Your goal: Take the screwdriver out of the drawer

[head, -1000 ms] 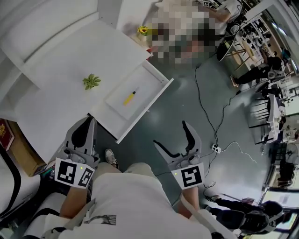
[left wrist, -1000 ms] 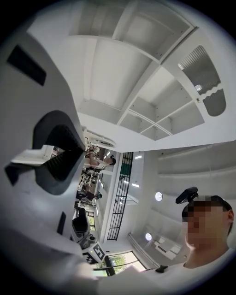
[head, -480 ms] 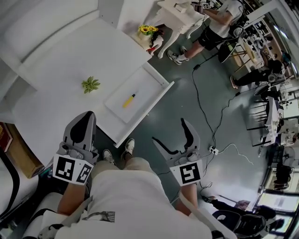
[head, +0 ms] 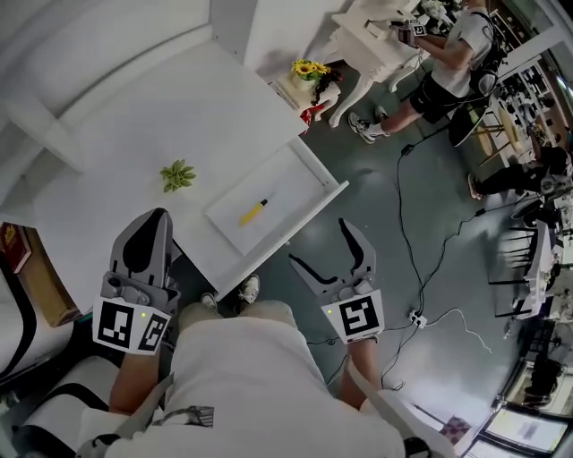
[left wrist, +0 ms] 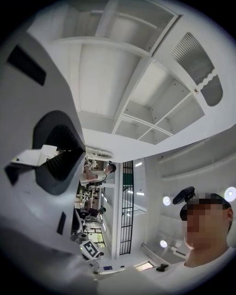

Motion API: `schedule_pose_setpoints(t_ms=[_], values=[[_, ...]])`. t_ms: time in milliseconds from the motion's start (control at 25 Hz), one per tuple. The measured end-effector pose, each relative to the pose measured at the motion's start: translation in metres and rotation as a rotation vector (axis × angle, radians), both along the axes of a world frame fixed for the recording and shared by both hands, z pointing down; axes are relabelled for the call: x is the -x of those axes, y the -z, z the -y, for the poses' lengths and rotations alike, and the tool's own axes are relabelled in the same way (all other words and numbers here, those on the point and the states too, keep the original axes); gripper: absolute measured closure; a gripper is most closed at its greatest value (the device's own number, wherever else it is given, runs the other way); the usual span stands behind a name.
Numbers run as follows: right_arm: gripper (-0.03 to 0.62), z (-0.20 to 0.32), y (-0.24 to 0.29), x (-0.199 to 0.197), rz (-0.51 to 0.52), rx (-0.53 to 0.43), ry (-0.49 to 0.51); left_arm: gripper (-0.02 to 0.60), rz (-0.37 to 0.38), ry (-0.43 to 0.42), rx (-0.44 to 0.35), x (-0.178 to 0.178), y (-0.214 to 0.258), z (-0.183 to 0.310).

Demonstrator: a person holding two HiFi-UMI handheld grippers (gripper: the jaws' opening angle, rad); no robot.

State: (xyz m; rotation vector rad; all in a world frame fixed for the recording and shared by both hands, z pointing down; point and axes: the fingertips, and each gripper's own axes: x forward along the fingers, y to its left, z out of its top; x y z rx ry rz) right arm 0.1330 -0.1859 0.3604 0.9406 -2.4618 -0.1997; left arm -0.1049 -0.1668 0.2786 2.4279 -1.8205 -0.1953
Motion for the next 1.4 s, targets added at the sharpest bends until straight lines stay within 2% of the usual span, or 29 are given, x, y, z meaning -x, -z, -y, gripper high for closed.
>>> schedule_pose_setpoints(t_ms=[240,440,560,800,1240,1400], values=[[0.148,0.028,-0.050,0.018,-0.024,0.117,0.142,0.566,0.003,0.085,0.059,-0.001,-0.017,0.002],[0.148,0.047,-0.089,0.030,-0.035,0.202,0.192,0.566,0.005,0.138,0.117,0.004,-0.035,-0.004],[0.148,0.054,-0.112,0.040,-0.078,0.220,0.229,0.566,0.000,0.161,0.144,0.007,-0.047,-0.008],[0.148,0.062,-0.163,0.055,-0.232,0.197,0.369,0.566,-0.004,0.201,0.176,0.012,-0.058,-0.018],[0.149,0.085,-0.283,0.067,-0.511,0.252,0.523,0.566,-0.019,0.301,0.243,0.033,-0.084,-0.047],[0.149,0.089,-0.313,0.070,-0.613,0.233,0.587,0.566,-0.023,0.335,0.261,0.040,-0.091,-0.056]])
